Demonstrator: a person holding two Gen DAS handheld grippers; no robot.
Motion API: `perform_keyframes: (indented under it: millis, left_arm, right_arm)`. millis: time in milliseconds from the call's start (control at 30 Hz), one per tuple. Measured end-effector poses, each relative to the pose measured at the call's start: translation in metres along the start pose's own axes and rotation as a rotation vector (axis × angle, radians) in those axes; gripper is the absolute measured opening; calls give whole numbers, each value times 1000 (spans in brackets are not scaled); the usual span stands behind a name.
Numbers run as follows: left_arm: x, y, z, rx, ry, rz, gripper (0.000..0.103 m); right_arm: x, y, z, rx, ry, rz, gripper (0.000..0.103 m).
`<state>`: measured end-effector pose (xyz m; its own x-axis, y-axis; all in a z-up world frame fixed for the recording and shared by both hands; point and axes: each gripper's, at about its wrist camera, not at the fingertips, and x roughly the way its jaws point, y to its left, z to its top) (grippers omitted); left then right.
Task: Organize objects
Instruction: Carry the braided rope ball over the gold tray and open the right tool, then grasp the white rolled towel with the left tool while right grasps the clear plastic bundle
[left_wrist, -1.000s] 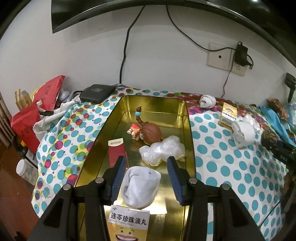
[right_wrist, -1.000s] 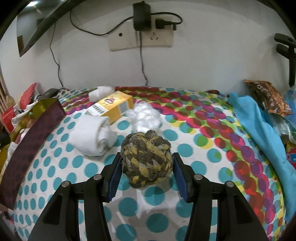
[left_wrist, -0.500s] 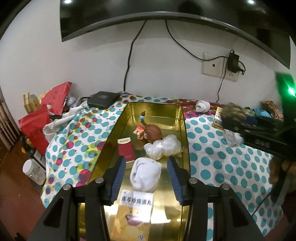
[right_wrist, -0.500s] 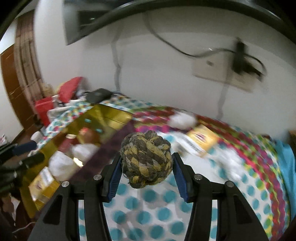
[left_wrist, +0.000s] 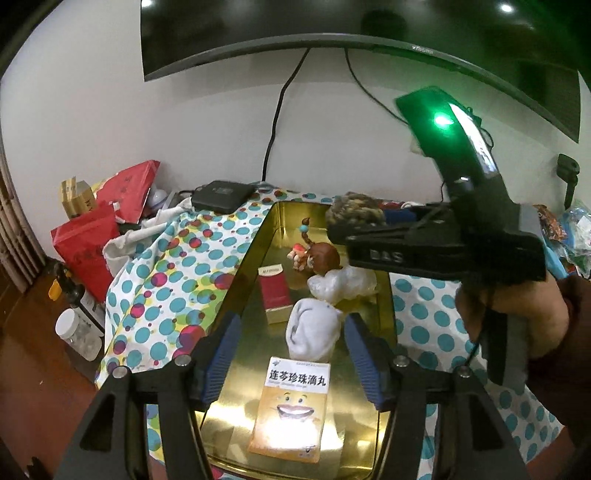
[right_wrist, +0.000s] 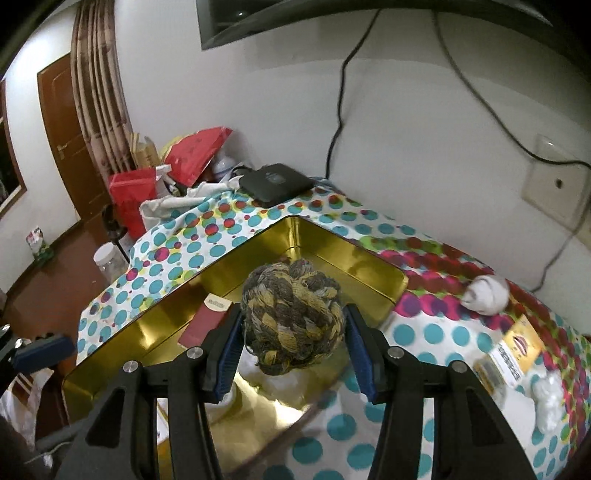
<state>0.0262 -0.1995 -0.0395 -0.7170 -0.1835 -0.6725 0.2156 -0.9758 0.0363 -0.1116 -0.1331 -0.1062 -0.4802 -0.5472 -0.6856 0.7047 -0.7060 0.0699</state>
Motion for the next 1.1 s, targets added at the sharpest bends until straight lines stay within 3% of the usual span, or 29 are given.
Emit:
perform_keyframes:
  millis: [367,500,667,733,867,1100]
  left_arm:
    - [1,11,1,-31,-1,15,60]
    - [3,10,3,-40,5,13,60]
    - [2,-1,8,-37,-6,-15,60]
    - [3,-13,12,-20,-11,-25,60]
    - [8,-39,22,-6,-8,-91,60]
    - [31,-104,39,37,23,-196,61]
  right_arm:
    - [33,2,-2,5,42,-12,50]
    - [32,1,-3,15,16,-8,52]
    - [7,-7,-3,22,-76,-14,64]
    - [-9,-16,-8,28,-121,-45,72]
    - [-41,-47,-26,48,-174,-155,74]
    - [-81,-127,-71,163,-180,-322,76]
